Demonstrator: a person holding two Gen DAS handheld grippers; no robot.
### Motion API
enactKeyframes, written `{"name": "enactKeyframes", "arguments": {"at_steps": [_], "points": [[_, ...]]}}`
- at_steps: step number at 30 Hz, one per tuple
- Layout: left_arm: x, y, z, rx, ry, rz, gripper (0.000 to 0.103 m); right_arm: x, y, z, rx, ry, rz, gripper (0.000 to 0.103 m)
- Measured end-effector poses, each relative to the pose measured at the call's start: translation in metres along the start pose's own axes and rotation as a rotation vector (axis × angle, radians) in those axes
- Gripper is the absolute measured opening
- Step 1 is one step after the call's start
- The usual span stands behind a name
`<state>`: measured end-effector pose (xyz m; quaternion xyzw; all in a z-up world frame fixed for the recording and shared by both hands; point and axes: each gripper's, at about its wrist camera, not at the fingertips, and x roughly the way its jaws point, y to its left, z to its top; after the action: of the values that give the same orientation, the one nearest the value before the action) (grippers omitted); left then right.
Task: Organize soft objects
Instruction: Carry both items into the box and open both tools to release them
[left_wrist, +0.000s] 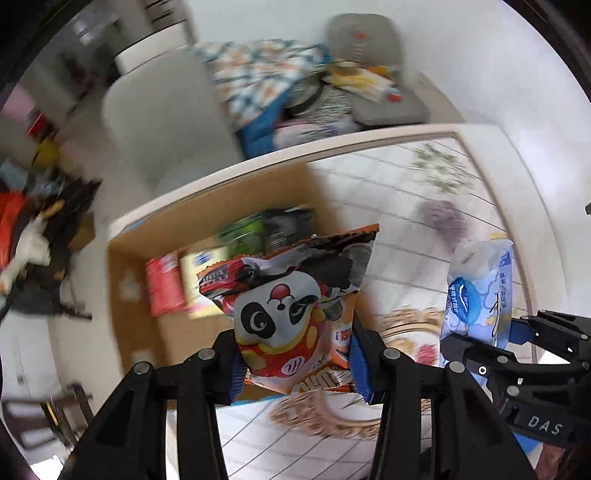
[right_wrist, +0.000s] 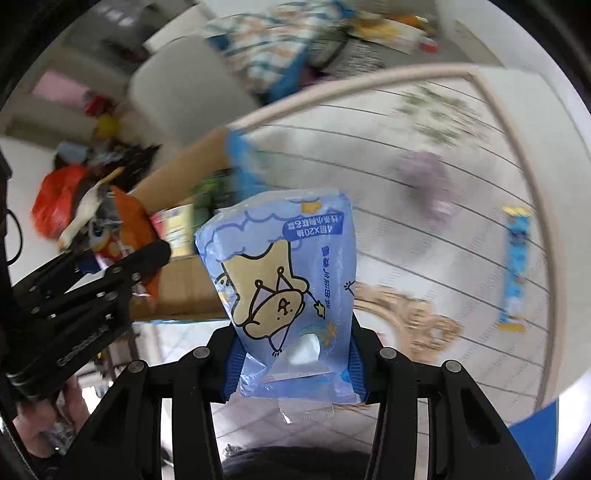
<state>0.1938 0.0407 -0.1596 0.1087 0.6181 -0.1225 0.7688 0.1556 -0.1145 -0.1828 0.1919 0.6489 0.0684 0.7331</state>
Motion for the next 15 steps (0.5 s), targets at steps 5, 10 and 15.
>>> {"name": "enactKeyframes", "arguments": {"at_steps": [5, 10, 15], "points": [[0.022, 0.085, -0.027, -0.135, 0.091, 0.014, 0.043, 0.047, 0.068, 0.007, -0.071, 0.067, 0.051, 0.049], [0.062, 0.139, -0.045, -0.225, 0.194, -0.01, 0.043, 0.106, 0.116, 0.017, -0.079, 0.154, 0.06, 0.049], [0.099, 0.168, -0.05, -0.275, 0.274, -0.045, 0.043, 0.161, 0.13, 0.019, -0.065, 0.215, 0.029, 0.049]]}}
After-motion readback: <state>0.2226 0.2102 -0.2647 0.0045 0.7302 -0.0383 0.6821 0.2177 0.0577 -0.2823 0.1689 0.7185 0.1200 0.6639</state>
